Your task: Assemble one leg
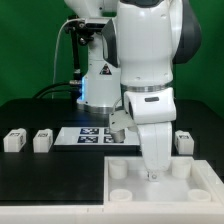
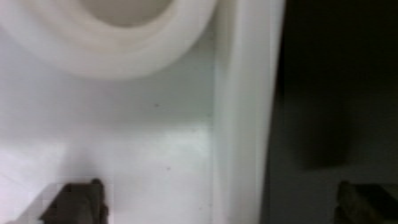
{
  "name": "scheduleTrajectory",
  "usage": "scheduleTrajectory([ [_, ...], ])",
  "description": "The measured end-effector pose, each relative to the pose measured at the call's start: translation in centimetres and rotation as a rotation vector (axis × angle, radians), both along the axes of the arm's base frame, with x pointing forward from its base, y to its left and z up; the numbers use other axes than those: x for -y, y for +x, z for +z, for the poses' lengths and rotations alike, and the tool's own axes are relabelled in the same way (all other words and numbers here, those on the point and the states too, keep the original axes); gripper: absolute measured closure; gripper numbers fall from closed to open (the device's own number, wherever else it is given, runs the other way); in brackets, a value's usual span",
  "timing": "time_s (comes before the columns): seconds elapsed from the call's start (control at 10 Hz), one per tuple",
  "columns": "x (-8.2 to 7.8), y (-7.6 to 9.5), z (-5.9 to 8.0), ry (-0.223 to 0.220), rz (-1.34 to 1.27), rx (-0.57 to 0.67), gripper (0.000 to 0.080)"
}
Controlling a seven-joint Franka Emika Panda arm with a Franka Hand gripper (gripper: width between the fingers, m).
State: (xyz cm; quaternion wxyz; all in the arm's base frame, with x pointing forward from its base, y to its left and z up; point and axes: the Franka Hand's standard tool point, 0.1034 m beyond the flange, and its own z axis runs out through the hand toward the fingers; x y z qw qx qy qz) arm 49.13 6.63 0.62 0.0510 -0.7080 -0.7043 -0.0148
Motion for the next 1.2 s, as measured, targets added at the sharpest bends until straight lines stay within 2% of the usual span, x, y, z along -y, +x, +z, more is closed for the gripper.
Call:
scheduleTrajectory([
  [0.2, 0.1, -0.3, 0.2, -0.004, -0.026, -0.003, 0.0150],
  [0.4, 0.6, -2.8, 2.0, -0.031, -0.164, -0.019, 0.0150],
  [0.5, 1.2, -3.7, 2.5, -0.037, -0.166, -0.020, 0.0150],
  [0.6, 1.1, -4.7, 3.3, -0.050, -0.299, -0.028, 0.0150],
  [0.7, 0.3, -5.7, 4.3, -0.064, -0.431, -0.032, 0.0150],
  [0.9, -1.8, -6.6, 5.2, -0.072, -0.635, -0.040, 0.0150],
  [1.1, -3.0, -6.9, 5.2, -0.074, -0.823, -0.059, 0.0150],
  [1.2, -2.9, -6.9, 5.2, -0.075, -0.869, -0.064, 0.0150],
])
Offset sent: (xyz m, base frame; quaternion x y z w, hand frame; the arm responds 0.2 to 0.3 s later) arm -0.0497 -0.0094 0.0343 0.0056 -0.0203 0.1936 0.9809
